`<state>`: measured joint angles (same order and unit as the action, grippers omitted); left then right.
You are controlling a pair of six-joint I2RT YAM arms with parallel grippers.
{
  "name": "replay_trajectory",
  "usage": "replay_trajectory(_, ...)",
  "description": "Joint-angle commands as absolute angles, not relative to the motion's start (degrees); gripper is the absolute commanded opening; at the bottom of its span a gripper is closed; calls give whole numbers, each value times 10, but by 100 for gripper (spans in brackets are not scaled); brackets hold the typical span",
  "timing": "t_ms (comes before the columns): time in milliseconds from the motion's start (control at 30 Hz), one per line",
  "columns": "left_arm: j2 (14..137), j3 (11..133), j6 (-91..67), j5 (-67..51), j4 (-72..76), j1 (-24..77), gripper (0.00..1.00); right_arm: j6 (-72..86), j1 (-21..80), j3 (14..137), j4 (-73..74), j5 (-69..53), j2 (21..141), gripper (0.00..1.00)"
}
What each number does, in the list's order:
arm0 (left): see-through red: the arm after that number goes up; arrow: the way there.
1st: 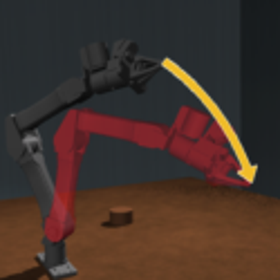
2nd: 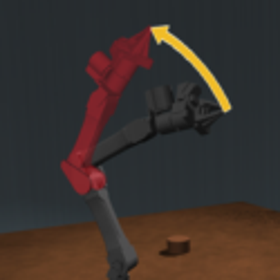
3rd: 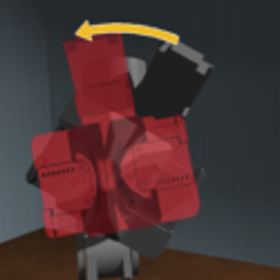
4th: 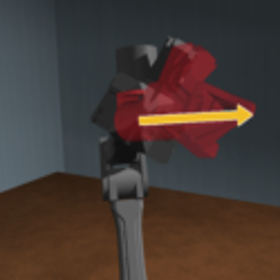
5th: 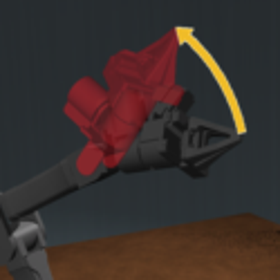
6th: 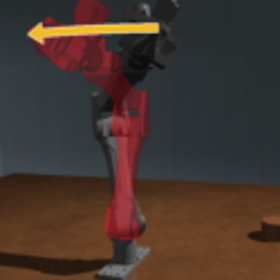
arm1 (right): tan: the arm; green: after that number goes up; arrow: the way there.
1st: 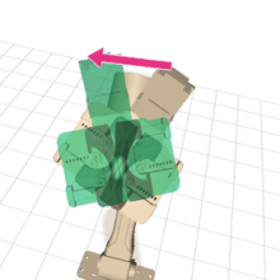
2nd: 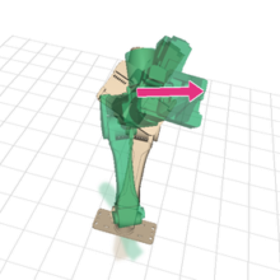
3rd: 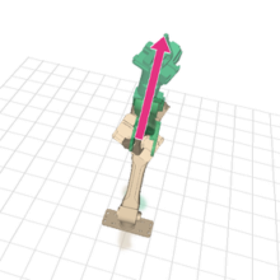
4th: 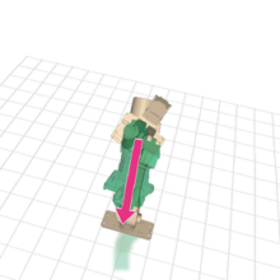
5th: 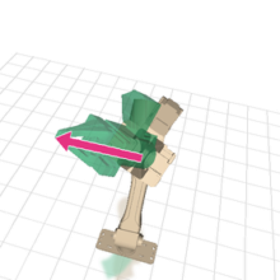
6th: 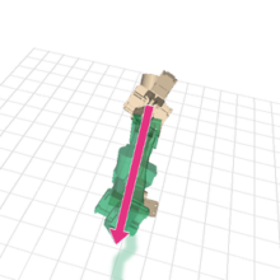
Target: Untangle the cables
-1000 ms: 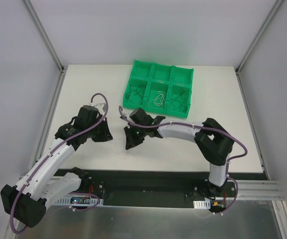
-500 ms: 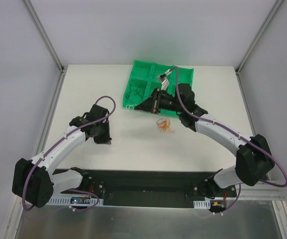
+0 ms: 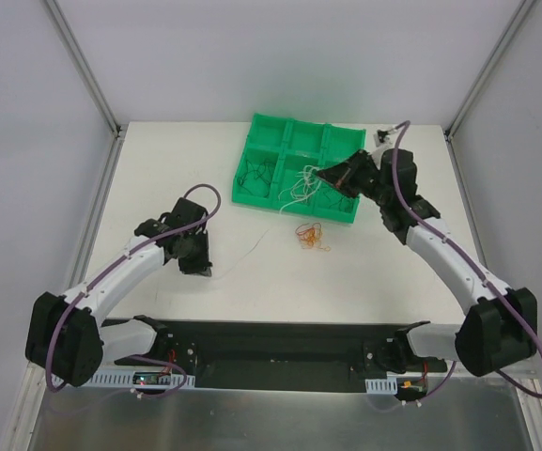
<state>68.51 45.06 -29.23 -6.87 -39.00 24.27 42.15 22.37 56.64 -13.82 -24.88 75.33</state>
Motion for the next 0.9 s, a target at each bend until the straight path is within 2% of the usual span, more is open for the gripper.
replay_trajectory(0,620,460,-295,-62,-414,237,0,235,202,649,220,54,701,0)
replay_trajectory(100,573,485,-300,-59,-433,237,0,199,200,685,358,198,729,0)
replay_trajectory(200,527,504,-308,-25,-447,237,0,176,193,665,380,252,735,0)
replay_trajectory(400,499,534,-312,11,-462,236,0,135,145,631,337,198,736,0)
replay_trajectory(533,513,545,-311,5,-464,236,0,132,102,623,331,170,746,4)
replay_trajectory(600,519,548,-311,4,-463,236,0,141,81,613,328,160,752,13)
replay_trajectory(867,542,546,-313,-17,-462,237,0,144,45,591,311,104,792,22)
